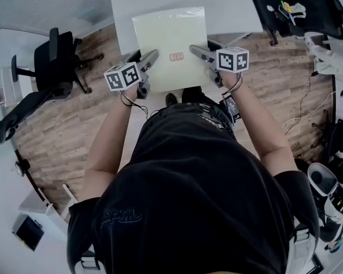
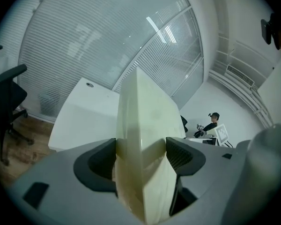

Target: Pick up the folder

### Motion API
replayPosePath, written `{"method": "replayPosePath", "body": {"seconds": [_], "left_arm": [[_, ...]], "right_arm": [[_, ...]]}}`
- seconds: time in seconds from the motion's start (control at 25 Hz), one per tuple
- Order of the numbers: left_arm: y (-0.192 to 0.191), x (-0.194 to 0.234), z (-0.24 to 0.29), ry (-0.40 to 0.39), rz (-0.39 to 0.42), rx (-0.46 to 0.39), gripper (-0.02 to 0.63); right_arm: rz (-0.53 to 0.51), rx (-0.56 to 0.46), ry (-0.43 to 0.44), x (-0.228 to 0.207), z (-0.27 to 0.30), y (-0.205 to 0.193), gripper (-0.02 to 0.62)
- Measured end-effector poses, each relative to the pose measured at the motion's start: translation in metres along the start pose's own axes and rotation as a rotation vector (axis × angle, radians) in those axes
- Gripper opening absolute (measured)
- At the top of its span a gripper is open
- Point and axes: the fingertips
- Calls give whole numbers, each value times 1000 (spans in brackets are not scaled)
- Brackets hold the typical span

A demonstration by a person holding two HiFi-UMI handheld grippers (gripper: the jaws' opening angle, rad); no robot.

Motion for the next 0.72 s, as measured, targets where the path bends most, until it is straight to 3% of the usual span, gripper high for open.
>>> {"method": "replayPosePath", "body": {"seconds": [0.32,0.56,0.72], "left_arm": [[-23,-20,-12,-16,18,12,334],[-54,-76,-3,-17,31,7,334],[-52,-71,-4,1,29,-5,336]], "right_arm": [[20,-6,-27,8,-28,-27,330],[-3,-29,-16,-6,-89,-40,330],[-4,-18,-13,-10,-84,-41,330]]}}
Point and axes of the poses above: the fingertips, and each gripper's own axes: z forward along the fingers, x to its left, y out of its top, and after that the axes turned 1 degree about y, right-handed
